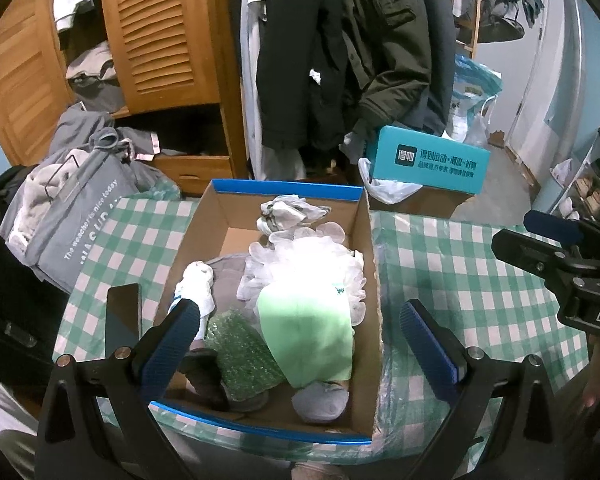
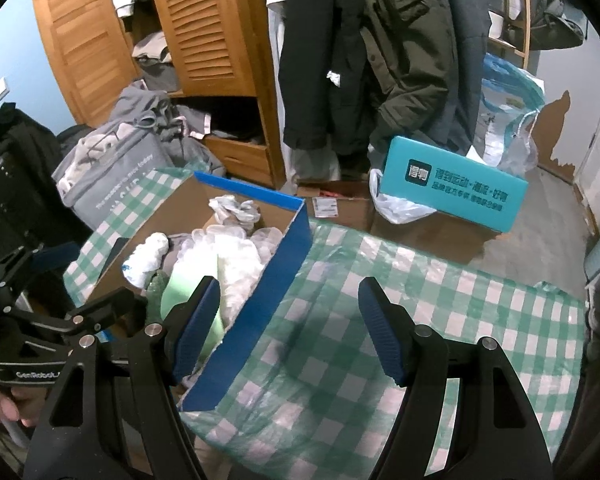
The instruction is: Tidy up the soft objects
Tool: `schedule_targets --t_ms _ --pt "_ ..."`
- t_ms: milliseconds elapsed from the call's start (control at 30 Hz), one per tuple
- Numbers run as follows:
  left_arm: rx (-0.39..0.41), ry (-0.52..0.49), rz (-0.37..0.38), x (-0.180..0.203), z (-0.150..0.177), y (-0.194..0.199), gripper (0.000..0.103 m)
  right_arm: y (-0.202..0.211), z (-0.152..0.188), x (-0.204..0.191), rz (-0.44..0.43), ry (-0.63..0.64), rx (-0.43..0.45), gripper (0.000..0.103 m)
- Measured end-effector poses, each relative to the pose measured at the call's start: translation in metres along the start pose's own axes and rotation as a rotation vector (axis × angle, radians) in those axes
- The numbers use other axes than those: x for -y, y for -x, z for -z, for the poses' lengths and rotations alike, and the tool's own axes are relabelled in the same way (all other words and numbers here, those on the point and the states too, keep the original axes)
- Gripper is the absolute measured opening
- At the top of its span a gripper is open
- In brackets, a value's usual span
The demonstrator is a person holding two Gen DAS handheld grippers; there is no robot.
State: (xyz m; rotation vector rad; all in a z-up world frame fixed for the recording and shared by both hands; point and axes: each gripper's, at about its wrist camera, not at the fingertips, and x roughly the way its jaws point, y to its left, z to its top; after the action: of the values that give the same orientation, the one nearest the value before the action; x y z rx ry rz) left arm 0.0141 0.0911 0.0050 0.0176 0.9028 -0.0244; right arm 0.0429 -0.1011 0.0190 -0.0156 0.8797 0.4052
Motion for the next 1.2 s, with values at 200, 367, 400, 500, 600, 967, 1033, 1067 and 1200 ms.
schedule_targets --t_ms 200,367,400,500,600,967,1033,1067,1200 --pt "-0.021 -0.001 0.001 0.0 0.001 -0.007 0.101 -0.003 0.001 0.004 -0.005 -0.001 -0.01 0.071" --pt "-0.026 -0.004 0.001 0.001 0.001 -0.009 0.101 -0.004 0.001 0.004 -0.005 0.0 -0.013 0.071" --pt "-0.025 -0.004 0.001 0.001 0.001 -0.009 0.101 -0.004 0.001 0.004 -0.006 -0.002 -0.013 0.071" --pt "-0.021 -0.006 0.002 0.002 0.001 -0.01 0.101 -0.005 0.001 0.005 -0.007 -0.003 -0.018 0.071" --pt "-0.025 -0.006 0.002 0.002 0.001 -0.01 0.101 -0.008 0.002 0.006 -0.007 -0.003 -0.024 0.071" --pt "-0.028 -0.008 0.0 0.002 0.001 -0.011 0.101 -0.011 0.002 0.007 -0.008 -0.004 -0.027 0.071" --pt "-0.028 -0.008 0.0 0.002 0.001 -0.011 0.101 -0.011 0.002 0.006 -0.007 -0.004 -0.027 0.071" --pt "-0.028 -0.009 0.0 0.002 0.001 -0.011 0.101 -0.011 0.002 0.006 -0.007 -0.003 -0.027 0.071" --pt "-0.03 -0.011 -0.003 0.002 0.002 -0.011 0.101 -0.012 0.002 0.007 -0.009 -0.002 -0.027 0.071"
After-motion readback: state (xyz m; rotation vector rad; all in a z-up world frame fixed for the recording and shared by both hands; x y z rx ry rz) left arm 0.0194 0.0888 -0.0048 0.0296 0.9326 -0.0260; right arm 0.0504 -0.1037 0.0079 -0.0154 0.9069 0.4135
